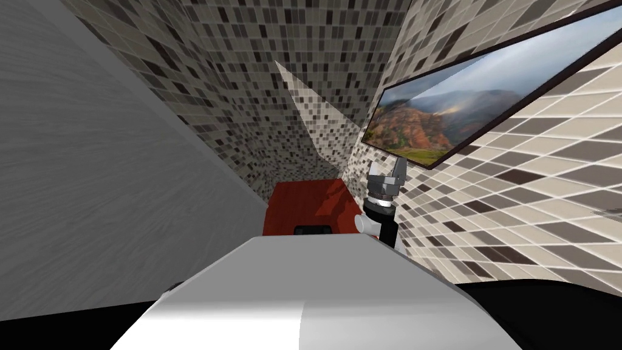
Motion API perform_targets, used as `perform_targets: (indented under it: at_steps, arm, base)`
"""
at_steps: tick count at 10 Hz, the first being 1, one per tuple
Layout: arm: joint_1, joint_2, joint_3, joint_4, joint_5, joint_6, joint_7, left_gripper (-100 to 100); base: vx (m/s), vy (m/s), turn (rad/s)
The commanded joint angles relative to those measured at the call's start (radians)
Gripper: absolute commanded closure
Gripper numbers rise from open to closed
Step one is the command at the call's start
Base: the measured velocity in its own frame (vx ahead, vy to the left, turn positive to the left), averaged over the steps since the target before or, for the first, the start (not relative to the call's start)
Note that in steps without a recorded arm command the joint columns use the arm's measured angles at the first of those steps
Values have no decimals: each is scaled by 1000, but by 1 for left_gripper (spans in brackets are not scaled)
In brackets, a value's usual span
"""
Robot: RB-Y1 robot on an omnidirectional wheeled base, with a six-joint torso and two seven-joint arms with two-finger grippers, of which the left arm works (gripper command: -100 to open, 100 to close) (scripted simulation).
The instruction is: Push the door open
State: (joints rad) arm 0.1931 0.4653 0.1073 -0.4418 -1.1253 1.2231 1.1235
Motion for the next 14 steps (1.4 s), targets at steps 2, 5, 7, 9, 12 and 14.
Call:
perform_targets:
  at_steps: [2, 5, 7, 9, 12, 14]
  arm:
    - [-21, -4, 26, 10, 34, 26, -25, 100]
    - [-34, -9, 51, 25, 64, 50, -45, 100]
    - [-36, -10, 54, 32, 68, 48, -45, 100]
    - [-43, -15, 73, 41, 88, 65, -52, 100]
    - [-52, -18, 99, 51, 112, 90, -64, 100]
    - [-56, -19, 113, 56, 125, 103, -70, 100]
  base:
    - [186, -205, 66]
    - [188, -210, 59]
    - [126, -114, 39]
    - [163, -66, 39]
    - [188, -96, 31]
    - [187, -108, 38]
